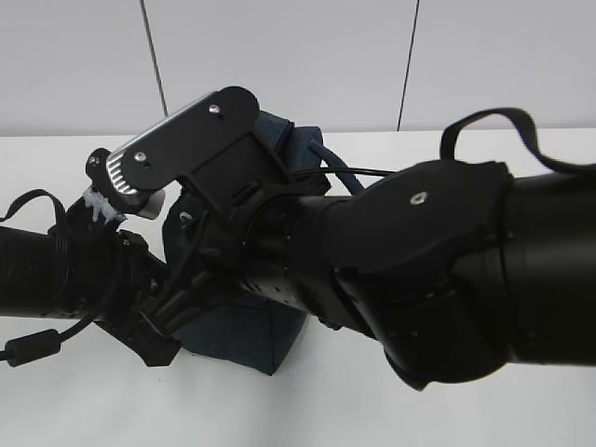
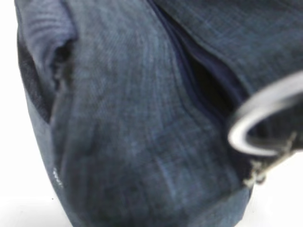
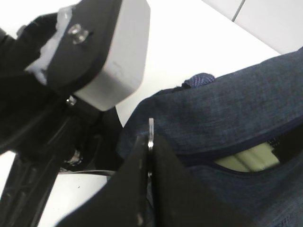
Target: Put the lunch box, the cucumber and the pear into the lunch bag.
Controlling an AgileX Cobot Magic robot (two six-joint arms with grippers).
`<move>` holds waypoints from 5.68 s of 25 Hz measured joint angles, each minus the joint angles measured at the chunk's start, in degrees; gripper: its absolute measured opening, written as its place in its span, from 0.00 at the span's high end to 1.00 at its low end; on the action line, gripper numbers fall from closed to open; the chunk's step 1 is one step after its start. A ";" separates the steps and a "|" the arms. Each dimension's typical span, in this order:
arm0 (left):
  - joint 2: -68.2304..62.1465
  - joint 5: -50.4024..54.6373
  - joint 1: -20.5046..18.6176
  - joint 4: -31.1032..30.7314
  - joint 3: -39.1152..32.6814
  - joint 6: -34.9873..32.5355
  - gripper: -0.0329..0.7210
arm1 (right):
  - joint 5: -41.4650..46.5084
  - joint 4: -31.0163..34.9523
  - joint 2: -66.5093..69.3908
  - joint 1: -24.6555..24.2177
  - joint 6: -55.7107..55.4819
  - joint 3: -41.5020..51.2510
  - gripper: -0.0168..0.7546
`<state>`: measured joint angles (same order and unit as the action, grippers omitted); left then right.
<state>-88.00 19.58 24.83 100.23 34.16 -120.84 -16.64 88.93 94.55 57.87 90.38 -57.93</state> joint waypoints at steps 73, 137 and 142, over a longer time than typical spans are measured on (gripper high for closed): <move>1.61 -4.03 0.01 0.00 18.46 30.51 0.51 | 34.84 14.29 20.31 -37.04 9.79 -24.54 0.97; 5.80 -5.77 0.01 -0.03 19.10 32.81 0.86 | 30.98 14.60 25.23 -38.30 3.60 -27.58 0.75; 3.42 -5.47 0.01 -0.03 19.24 32.94 0.57 | 30.21 13.49 22.39 -38.68 4.12 -27.58 0.30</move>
<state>-84.58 14.11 24.84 100.20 53.41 -87.91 13.57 102.41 116.94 19.20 94.50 -85.50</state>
